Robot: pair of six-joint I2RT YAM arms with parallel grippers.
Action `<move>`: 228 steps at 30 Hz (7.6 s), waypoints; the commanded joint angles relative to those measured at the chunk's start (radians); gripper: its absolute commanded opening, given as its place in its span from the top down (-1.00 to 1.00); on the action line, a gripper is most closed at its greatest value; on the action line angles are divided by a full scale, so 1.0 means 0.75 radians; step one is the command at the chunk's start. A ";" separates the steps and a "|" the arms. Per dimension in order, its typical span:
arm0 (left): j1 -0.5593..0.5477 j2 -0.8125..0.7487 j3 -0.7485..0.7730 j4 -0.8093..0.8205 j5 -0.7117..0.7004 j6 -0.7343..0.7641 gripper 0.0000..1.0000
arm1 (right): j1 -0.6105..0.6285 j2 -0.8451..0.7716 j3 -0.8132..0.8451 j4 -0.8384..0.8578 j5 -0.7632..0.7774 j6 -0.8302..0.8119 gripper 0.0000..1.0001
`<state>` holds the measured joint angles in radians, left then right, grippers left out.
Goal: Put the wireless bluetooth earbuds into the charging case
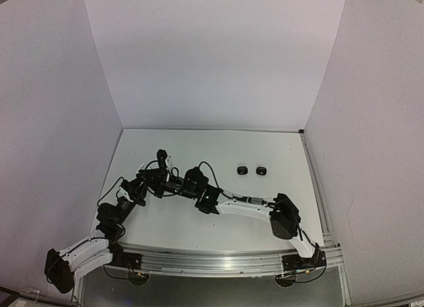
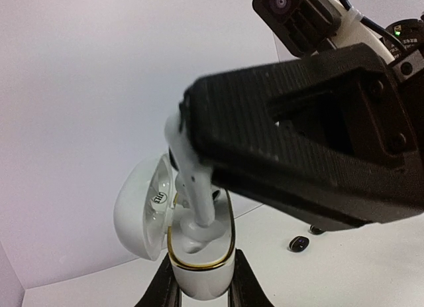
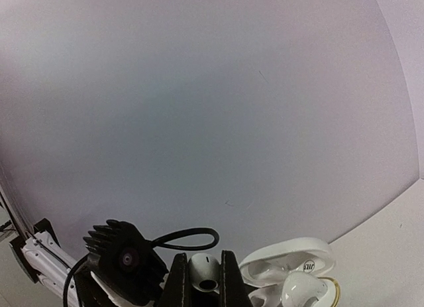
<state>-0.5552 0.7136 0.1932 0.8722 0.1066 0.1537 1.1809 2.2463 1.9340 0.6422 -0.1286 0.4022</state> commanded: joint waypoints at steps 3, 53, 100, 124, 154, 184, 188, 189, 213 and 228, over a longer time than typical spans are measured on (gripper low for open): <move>0.004 -0.014 0.045 0.036 0.017 -0.023 1.00 | -0.002 0.022 0.031 0.045 0.016 -0.001 1.00; 0.005 -0.034 0.039 0.027 0.033 -0.032 1.00 | -0.032 0.091 0.024 0.065 -0.033 0.060 1.00; 0.005 -0.033 0.047 0.024 0.035 -0.033 1.00 | -0.033 0.042 -0.144 0.071 0.117 0.012 0.64; 0.010 -0.103 0.095 -0.252 -0.122 -0.074 1.00 | -0.030 -0.235 -0.208 -0.447 0.265 0.015 0.25; 0.081 -0.130 0.186 -0.639 -0.228 -0.154 1.00 | 0.099 0.403 0.507 -1.955 -0.125 -1.245 0.01; 0.082 -0.125 0.178 -0.627 -0.229 -0.154 1.00 | 0.126 0.558 0.514 -1.971 -0.115 -1.361 0.45; 0.082 -0.126 0.178 -0.627 -0.228 -0.154 1.00 | 0.138 0.561 0.488 -1.983 -0.117 -1.371 0.44; 0.082 -0.126 0.178 -0.627 -0.228 -0.154 1.00 | 0.139 0.561 0.483 -1.985 -0.114 -1.372 0.43; 0.081 -0.108 0.181 -0.668 -0.147 -0.065 1.00 | 0.140 0.582 0.458 -1.987 -0.054 -1.393 0.42; 0.082 -0.081 0.185 -0.686 -0.088 -0.066 1.00 | 0.140 0.624 0.512 -1.987 -0.049 -1.389 0.58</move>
<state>-0.5026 0.6605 0.2813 0.2359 0.0445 0.1318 1.2530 2.6366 2.3280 -0.7311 -0.1848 -0.5908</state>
